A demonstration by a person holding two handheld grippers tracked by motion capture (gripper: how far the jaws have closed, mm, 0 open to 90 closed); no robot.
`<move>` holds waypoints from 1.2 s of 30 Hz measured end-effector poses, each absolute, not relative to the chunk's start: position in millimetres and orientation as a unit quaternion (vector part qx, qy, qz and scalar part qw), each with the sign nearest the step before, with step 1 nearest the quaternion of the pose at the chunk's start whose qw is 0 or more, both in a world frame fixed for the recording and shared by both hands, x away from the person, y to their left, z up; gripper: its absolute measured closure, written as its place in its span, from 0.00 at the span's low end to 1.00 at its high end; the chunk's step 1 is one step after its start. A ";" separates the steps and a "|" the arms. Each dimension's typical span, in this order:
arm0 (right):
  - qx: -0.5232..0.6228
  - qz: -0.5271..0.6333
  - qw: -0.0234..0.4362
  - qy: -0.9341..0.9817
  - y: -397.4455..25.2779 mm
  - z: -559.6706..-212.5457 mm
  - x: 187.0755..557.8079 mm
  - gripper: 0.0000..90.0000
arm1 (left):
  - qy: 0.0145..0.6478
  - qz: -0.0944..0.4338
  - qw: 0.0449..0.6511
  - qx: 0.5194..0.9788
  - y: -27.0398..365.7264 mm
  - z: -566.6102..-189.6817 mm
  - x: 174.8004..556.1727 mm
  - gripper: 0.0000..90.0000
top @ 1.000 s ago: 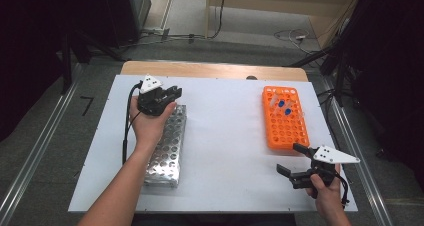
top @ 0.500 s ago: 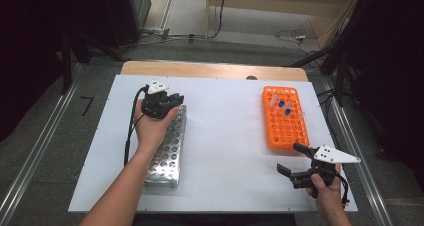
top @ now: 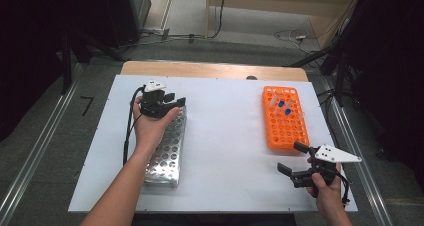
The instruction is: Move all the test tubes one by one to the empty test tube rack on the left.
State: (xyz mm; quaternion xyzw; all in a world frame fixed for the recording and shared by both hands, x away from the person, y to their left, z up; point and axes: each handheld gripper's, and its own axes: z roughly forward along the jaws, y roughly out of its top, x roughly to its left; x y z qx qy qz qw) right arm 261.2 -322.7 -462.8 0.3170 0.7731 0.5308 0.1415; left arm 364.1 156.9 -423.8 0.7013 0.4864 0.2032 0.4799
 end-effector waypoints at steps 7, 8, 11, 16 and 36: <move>0.321 0.529 0.143 0.773 -321.0 -460.7 261.9 0.00 | 0.463 0.196 0.516 0.694 156.3 -414.1 345.2 0.14; 0.321 0.529 0.143 0.773 -321.0 -460.7 261.9 0.00 | 0.458 0.193 0.521 0.694 156.5 -412.9 341.8 0.14; 0.326 0.530 0.143 0.769 -322.0 -459.0 263.6 0.00 | 0.444 0.187 0.537 0.693 157.2 -409.5 330.7 0.10; 0.334 0.529 0.150 0.765 -323.4 -453.8 265.7 0.00 | 0.423 0.184 0.550 0.696 160.1 -408.7 310.6 0.00; 0.410 0.512 0.193 0.729 -341.9 -425.2 307.7 0.00 | 0.406 0.176 0.575 0.689 165.2 -421.4 267.9 0.00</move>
